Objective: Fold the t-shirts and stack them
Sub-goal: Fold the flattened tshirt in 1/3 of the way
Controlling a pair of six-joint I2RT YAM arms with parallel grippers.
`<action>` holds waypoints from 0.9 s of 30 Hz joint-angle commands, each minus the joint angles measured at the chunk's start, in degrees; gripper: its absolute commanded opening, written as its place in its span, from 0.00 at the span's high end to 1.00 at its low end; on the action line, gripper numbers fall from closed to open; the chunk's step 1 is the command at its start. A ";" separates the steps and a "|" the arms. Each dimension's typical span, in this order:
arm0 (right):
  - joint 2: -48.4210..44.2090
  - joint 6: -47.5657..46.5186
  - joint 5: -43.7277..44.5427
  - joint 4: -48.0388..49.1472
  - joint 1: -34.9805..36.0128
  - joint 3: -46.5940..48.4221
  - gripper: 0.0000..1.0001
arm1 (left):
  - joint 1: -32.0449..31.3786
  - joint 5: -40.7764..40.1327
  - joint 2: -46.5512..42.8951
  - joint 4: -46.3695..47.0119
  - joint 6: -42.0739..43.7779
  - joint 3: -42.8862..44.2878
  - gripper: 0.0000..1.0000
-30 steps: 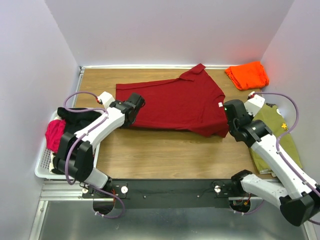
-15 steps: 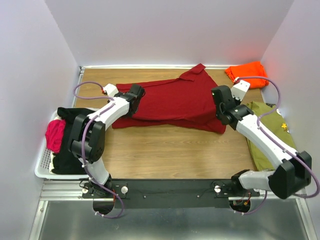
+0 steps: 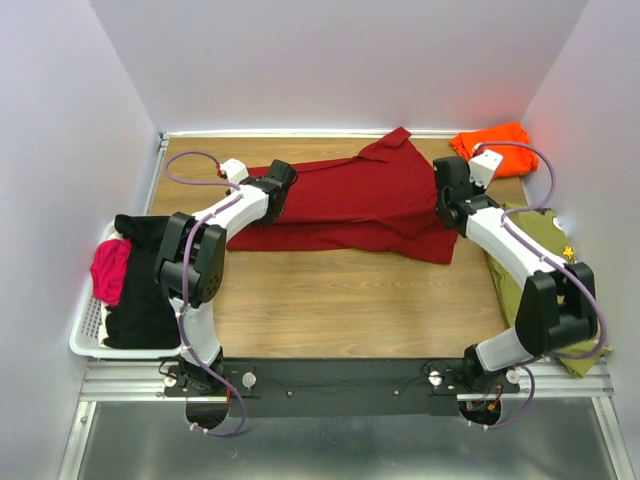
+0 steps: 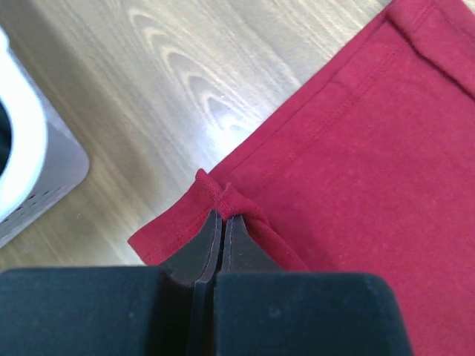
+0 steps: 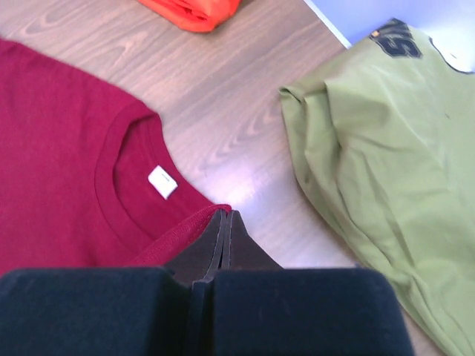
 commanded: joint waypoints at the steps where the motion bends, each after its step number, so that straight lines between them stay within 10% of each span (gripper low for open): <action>1: 6.82 -3.30 -2.28 6.21 -0.96 4.87 0.99 | 0.51 -2.31 2.14 1.11 1.53 2.03 1.00; 20: 24.05 -8.05 -7.91 11.31 -0.96 15.51 0.98 | 2.00 -4.15 6.19 4.45 1.97 2.73 1.00; 27: 26.70 -10.42 -6.77 11.31 -1.05 20.00 0.37 | 2.27 -6.43 3.74 9.37 4.43 2.91 0.48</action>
